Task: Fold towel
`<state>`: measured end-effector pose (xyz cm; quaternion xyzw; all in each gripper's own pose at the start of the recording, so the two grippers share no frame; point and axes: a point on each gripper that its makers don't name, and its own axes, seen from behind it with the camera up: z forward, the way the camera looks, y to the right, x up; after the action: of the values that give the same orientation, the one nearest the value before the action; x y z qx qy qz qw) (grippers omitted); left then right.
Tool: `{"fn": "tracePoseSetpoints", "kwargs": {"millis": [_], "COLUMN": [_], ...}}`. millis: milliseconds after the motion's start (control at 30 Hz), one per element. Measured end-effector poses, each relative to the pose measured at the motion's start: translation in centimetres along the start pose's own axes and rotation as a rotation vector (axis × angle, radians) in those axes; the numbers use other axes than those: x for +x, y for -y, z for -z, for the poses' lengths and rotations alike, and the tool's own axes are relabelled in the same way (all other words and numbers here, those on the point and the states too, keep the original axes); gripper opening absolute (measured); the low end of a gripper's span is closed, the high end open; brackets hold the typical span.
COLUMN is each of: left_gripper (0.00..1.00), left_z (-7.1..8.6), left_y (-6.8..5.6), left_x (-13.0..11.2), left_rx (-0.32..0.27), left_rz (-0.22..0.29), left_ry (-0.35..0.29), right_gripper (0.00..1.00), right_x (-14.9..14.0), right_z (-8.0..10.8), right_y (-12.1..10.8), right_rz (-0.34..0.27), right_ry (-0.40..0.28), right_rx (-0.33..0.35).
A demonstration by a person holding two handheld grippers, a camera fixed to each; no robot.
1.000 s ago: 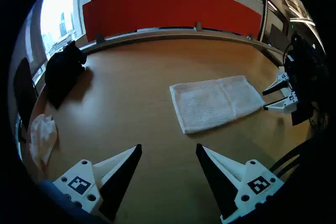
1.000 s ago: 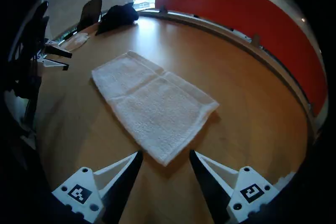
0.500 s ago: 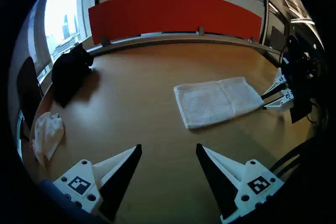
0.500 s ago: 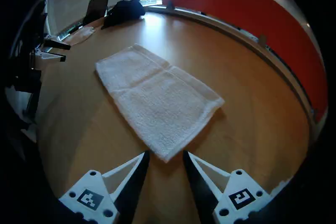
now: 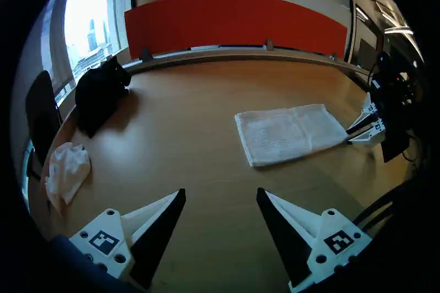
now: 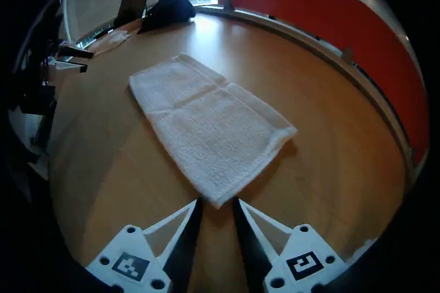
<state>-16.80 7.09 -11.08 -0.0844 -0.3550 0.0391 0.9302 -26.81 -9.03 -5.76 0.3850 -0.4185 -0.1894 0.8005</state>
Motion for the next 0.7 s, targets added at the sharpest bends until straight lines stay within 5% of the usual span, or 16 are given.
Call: {"fn": "tracePoseSetpoints", "kwargs": {"millis": [300,500,700], "left_gripper": [0.96,0.96,0.96], "left_z": [0.23,0.27,0.25], "left_y": [0.44,0.79,0.92], "left_x": [-0.23,-0.04,0.00], "left_rx": [0.010,0.020,0.023], "left_rz": [0.008,0.017,0.018], "left_ry": [-0.001,-0.007,-0.008], "right_gripper": [0.23,0.04,0.03], "right_x": [-0.02,0.24,0.56], "right_z": [-0.07,-0.07,0.14], "right_y": [-0.02,0.00,0.03], "right_rz": [0.006,-0.001,-0.007], "right_ry": [-0.005,-0.019,-0.031], "right_rx": [0.002,0.001,-0.003]}}
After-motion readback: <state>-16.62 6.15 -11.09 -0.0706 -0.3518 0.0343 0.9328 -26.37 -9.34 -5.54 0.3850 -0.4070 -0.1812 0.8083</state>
